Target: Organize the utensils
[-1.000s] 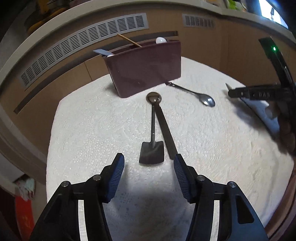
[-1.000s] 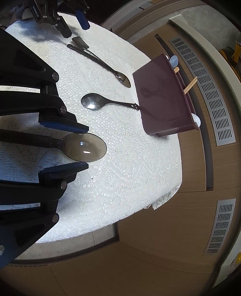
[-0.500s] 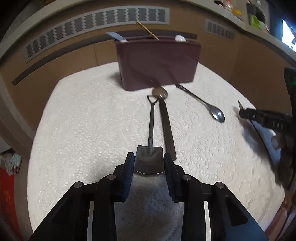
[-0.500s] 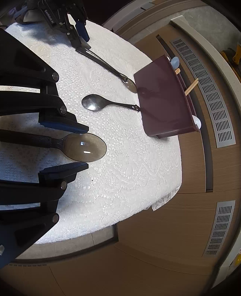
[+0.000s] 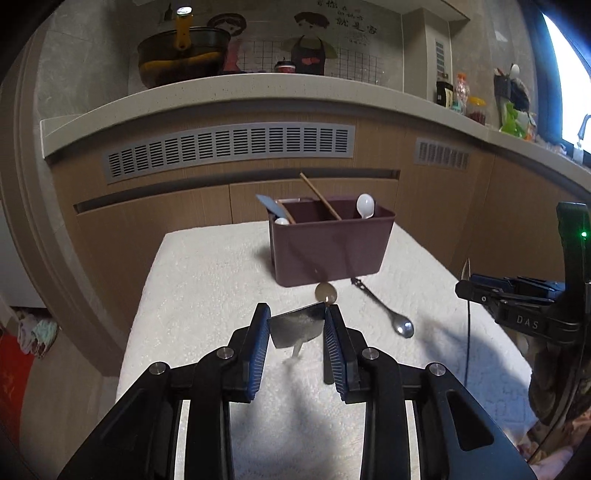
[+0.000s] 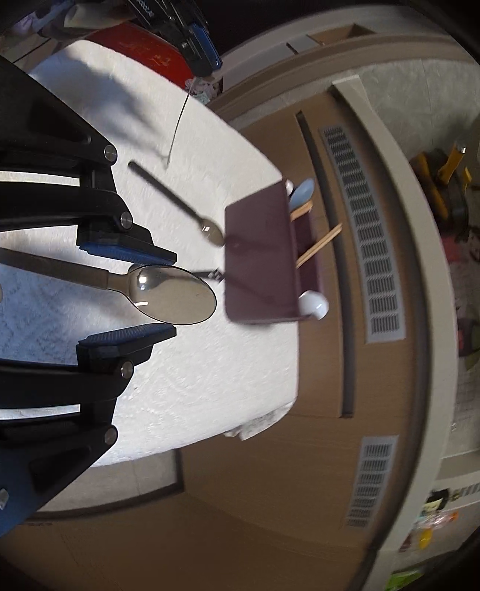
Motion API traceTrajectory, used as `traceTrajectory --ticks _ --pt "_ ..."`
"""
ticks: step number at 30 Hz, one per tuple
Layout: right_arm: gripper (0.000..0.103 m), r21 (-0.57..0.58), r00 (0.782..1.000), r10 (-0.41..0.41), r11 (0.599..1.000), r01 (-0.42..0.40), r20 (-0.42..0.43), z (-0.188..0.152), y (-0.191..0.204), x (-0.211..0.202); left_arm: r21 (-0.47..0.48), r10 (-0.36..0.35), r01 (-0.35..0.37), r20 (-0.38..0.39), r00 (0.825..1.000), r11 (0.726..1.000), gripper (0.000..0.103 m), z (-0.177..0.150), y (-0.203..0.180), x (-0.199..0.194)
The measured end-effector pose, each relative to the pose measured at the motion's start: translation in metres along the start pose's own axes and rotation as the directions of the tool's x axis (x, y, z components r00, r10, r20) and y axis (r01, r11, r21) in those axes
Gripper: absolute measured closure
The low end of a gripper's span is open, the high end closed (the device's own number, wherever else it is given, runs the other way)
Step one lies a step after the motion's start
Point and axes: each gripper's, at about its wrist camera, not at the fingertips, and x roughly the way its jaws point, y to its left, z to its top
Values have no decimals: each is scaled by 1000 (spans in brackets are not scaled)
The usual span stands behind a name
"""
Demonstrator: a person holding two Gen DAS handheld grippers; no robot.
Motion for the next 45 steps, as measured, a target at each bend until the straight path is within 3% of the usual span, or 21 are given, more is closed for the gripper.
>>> traceTrajectory --ticks 2,4,5,12,15,16,17,18,20,23,29,32,38,40,41,45 --pt "74 -22 1000 10 1000 -10 16 5 7 -6 -5 5 -4 6 1000 1000 73 3 -1 -3" --pt "78 -37 999 15 999 -14 32 10 13 -12 -10 1 -1 9 1000 1000 85 6 -1 -7" --pt "94 -47 999 15 999 -14 33 12 15 -14 -13 0 0 8 1000 1000 87 7 -1 -8" --pt "95 -71 1000 12 997 -11 21 17 20 -10 -34 11 -11 9 1000 999 88 7 5 -9" --pt "95 -63 1000 -25 998 25 1 13 11 2 -42 22 -22 -1 1000 999 88 6 11 -6" --pt "92 -59 999 -41 997 40 -13 11 7 7 -44 27 -27 -5 1000 999 88 6 12 -5" --pt "82 -49 998 -57 997 55 -37 9 3 13 -47 27 -28 -9 1000 998 88 6 13 -3" --pt "59 -16 994 -78 997 77 -73 6 -6 23 -55 29 -30 -14 999 998 88 5 15 -1" --pt "35 57 988 -121 990 127 -96 -4 -22 34 -63 28 -29 -23 999 998 88 4 18 2" --pt "35 123 973 -166 975 187 -159 -17 -43 51 -71 21 -24 -43 999 997 88 0 21 10" --pt "35 155 961 -160 968 197 -225 -32 -54 73 -108 -3 -4 -56 998 994 88 6 32 32" --pt "35 170 962 -143 968 185 -233 -32 -55 79 -126 -6 0 -49 999 992 97 14 36 45" --pt "34 201 946 -185 949 242 -266 -18 -51 106 -154 -21 19 -14 1000 988 99 22 38 48" --pt "47 151 934 -225 950 274 -277 -12 -41 115 -165 -22 20 -11 1000 986 99 22 40 47" --pt "68 103 927 -254 951 291 -277 -10 -34 118 -168 -22 20 -11 1000 986 99 21 41 47" --pt "70 20 945 -235 969 246 -227 -4 -13 108 -167 -16 14 -13 1000 986 99 22 41 45"
